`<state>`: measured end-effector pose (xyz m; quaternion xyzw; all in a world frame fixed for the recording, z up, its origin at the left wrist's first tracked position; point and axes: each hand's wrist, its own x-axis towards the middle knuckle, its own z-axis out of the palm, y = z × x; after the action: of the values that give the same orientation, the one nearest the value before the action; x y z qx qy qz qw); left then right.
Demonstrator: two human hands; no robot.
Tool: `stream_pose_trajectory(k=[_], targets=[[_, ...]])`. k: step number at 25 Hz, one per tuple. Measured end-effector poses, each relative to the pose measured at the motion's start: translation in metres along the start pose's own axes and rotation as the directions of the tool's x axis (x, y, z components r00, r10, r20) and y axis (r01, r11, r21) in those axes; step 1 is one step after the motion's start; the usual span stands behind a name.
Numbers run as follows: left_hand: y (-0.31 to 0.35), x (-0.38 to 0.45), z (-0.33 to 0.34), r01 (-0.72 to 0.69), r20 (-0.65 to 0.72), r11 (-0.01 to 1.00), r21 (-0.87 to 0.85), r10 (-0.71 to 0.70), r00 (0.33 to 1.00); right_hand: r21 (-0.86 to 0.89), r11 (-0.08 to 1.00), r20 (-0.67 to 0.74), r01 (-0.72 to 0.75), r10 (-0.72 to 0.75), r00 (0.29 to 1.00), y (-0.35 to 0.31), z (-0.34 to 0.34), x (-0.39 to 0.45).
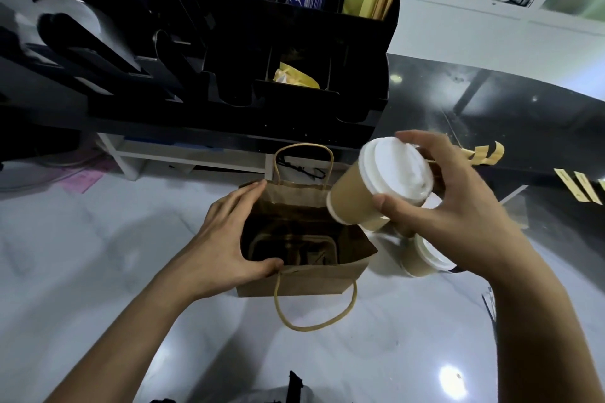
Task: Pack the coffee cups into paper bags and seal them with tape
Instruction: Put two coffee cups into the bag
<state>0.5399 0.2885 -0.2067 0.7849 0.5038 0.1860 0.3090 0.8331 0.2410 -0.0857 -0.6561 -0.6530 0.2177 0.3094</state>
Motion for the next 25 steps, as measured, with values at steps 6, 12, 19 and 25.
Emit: stream_pose_trajectory(k=[6,12,19,25], targets=[[-0.002,-0.002,0.0,-0.006,-0.009,1.0,-0.02,0.006,1.0,-0.04,0.997,0.273,0.066,-0.052,0.961,-0.006,0.045,0.018],[-0.001,-0.002,-0.002,-0.003,0.002,1.0,-0.018,0.003,1.0,-0.19,0.964,0.448,0.185,-0.082,0.89,0.003,0.094,0.04],[0.0,-0.003,-0.002,-0.007,0.007,1.0,-0.019,0.007,1.0,-0.252,0.908,0.529,0.333,-0.159,0.834,0.011,0.136,0.051],[0.0,-0.002,-0.002,-0.012,0.011,1.0,-0.011,0.012,1.0,-0.259,0.897,0.583,0.358,-0.15,0.799,0.012,0.153,0.056]])
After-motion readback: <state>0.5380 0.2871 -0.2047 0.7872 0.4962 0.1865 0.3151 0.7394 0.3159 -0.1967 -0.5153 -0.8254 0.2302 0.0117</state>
